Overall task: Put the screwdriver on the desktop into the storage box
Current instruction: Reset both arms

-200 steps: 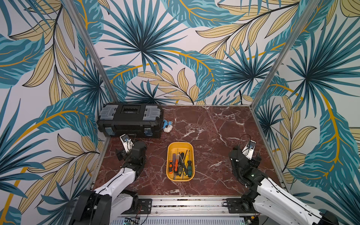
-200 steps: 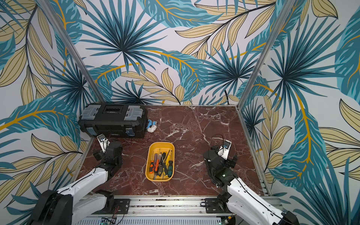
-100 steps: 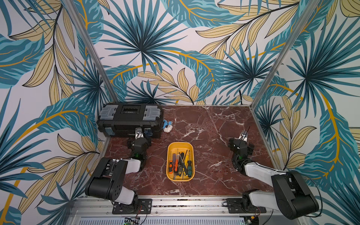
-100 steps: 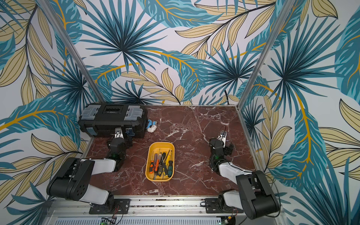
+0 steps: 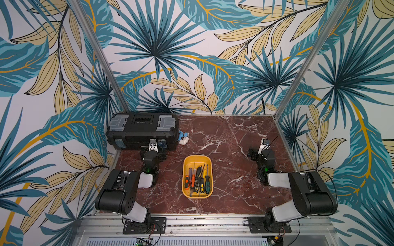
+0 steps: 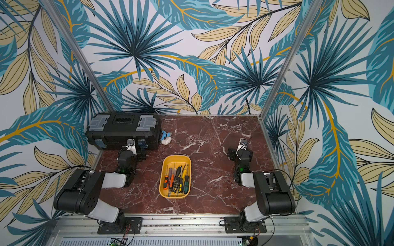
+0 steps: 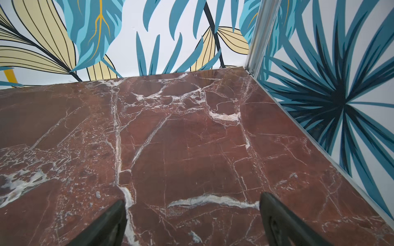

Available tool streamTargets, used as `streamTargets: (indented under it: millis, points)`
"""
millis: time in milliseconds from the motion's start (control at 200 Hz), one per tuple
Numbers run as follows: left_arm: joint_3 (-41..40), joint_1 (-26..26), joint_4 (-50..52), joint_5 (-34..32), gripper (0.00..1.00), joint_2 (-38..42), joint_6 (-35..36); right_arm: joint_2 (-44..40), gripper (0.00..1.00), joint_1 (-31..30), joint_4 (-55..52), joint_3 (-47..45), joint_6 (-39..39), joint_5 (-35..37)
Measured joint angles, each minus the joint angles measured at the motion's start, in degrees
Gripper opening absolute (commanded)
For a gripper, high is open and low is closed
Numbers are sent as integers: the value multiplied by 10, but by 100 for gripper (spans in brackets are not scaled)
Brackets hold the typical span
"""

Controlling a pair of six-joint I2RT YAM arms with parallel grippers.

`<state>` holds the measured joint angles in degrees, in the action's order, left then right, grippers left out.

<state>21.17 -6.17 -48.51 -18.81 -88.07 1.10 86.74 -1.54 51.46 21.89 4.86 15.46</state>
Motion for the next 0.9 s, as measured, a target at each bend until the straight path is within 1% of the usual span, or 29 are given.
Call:
streamTargets:
  millis: [897]
  points:
    - [0,0,0,7,100,0,0,0,99,0,-3,0,0,-10]
